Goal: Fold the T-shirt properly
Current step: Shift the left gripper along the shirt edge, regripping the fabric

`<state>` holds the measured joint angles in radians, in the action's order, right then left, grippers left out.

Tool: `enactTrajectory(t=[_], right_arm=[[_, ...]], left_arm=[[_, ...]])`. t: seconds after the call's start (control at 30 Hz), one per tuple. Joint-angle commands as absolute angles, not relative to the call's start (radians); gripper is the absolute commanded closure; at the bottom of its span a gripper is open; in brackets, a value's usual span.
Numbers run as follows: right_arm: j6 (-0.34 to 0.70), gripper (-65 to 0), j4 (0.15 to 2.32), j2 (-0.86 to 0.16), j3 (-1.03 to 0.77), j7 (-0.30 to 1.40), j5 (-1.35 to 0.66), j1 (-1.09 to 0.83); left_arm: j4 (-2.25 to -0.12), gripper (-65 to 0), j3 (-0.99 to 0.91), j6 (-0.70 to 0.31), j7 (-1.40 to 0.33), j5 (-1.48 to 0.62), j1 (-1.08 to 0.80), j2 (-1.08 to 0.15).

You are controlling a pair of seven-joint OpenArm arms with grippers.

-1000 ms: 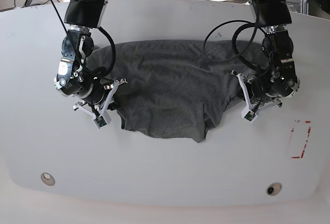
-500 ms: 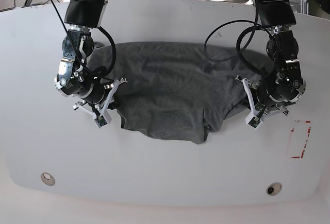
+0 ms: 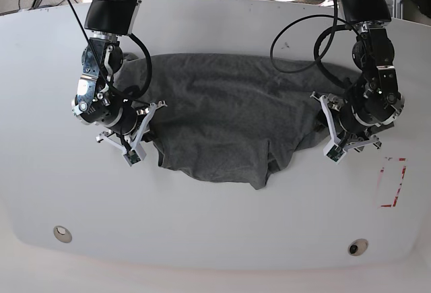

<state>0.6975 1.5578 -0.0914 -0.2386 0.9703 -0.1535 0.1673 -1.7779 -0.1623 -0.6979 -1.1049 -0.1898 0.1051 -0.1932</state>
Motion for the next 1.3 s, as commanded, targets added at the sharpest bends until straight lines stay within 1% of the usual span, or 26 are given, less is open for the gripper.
enactTrajectory(t=[0.0, 0.07, 0.27, 0.53, 0.6, 0.87, 0.93, 1.27], right_arm=[[0.698, -0.6, 1.575, -0.097, -0.243, 0.949, -0.162, 0.193], [0.698, -0.7, 1.577, -0.096, -0.242, 0.95, -0.163, 0.193], [0.698, -0.5, 1.574, -0.094, -0.244, 0.957, -0.162, 0.192], [0.698, -1.3, 1.566, -0.091, -0.244, 0.96, -0.163, 0.199], [0.698, -3.6, 1.559, -0.095, -0.242, 0.961, -0.162, 0.2], [0.698, -11.6, 1.559, -0.095, -0.243, 0.961, -0.163, 0.205], [0.698, -11.6, 1.564, -0.096, -0.241, 0.957, -0.164, 0.19], [0.698, -4.4, 1.566, -0.096, -0.238, 0.957, -0.163, 0.186]], left_arm=[[-1.819, -34.4, -0.167, -0.698, -1.078, -0.215, 0.119, -0.224], [-1.821, -37.0, -0.168, -0.698, -1.078, -0.224, 0.117, -0.233], [-1.812, -41.3, -0.162, -0.698, -1.074, -0.219, 0.11, -0.241], [-1.778, -41.5, -0.155, -0.698, -1.066, -0.211, 0.111, -0.23], [-1.722, -41.2, -0.126, -0.698, -1.064, -0.209, 0.109, -0.233], [-1.624, -40.9, -0.083, -0.698, -1.052, -0.212, 0.118, -0.236], [-1.557, -41.0, -0.076, -0.698, -1.044, -0.212, 0.168, -0.227], [-1.521, -41.0, -0.079, -0.698, -1.041, -0.209, 0.198, -0.219]])
